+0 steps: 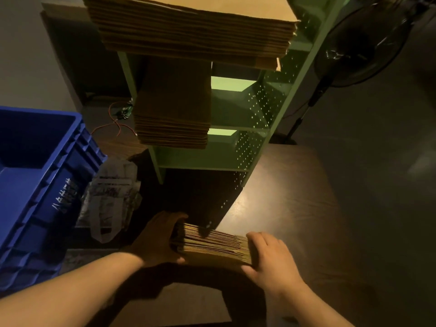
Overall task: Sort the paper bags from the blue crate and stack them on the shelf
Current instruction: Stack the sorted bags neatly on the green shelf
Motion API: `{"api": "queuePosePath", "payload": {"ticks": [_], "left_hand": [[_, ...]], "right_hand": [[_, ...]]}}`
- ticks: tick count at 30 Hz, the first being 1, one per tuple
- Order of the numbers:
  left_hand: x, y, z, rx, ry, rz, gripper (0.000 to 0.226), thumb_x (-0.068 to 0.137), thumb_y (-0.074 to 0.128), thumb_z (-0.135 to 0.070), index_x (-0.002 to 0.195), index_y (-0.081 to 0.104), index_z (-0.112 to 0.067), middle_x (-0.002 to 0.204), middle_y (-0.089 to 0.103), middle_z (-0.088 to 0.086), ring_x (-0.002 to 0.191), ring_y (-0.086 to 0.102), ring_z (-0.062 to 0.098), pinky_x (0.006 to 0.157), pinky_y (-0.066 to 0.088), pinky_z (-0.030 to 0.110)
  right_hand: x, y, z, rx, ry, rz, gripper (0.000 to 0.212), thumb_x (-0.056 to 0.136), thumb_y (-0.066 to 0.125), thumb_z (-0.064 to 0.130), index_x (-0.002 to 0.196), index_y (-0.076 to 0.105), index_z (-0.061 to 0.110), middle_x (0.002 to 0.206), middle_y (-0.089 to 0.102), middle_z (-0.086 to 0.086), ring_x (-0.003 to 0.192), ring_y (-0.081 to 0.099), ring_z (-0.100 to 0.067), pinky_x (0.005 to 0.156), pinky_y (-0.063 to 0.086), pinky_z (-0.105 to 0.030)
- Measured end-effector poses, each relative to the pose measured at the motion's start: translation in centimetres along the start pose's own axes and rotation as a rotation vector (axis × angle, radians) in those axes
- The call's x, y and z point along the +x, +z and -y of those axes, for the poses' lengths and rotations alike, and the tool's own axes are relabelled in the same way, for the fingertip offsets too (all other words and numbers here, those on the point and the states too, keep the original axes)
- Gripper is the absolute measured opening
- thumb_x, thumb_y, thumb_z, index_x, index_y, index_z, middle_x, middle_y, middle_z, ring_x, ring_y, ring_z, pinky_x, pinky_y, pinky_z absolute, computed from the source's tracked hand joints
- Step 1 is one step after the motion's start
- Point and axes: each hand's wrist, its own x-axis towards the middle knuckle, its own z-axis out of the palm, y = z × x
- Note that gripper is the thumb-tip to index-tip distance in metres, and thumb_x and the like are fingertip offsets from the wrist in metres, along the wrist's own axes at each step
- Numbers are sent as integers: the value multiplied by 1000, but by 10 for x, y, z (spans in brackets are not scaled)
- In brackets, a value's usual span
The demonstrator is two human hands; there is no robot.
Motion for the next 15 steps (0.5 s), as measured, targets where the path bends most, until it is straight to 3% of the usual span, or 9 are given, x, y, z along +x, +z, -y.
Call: {"api": "queuePosePath", "payload": {"ticks": [4,9,12,15], "left_hand": [[5,-2,-4,-11,-31,7,112,52,93,-61,142,26,-49,138,34,-23,141,34,16,118,37,44],[6,12,-19,67,-50,95,140,48,88,-74,161,12,-39,164,24,-11,153,18,22,125,24,51],[3,20,-17,70,-43,92,124,53,88,-70,155,24,-39,157,32,-12,149,29,20,122,33,46],[4,22,-6,89,9,57,93,57,84,-63,136,38,-46,136,46,-20,136,44,14,117,40,49]], "right_hand": [[-18,7,-29,438,187,-22,84,67,83,56,140,43,38,127,51,26,118,53,1,101,51,-23],[-14,18,-27,704,264,-54,98,62,92,50,140,35,40,130,47,25,121,52,1,91,48,-11],[-7,15,-29,535,227,-77,77,64,88,54,125,44,40,119,45,25,112,53,0,87,48,-10],[-6,3,-32,155,92,-40,62,70,71,71,119,47,42,116,45,25,109,46,-1,99,44,-22]]}}
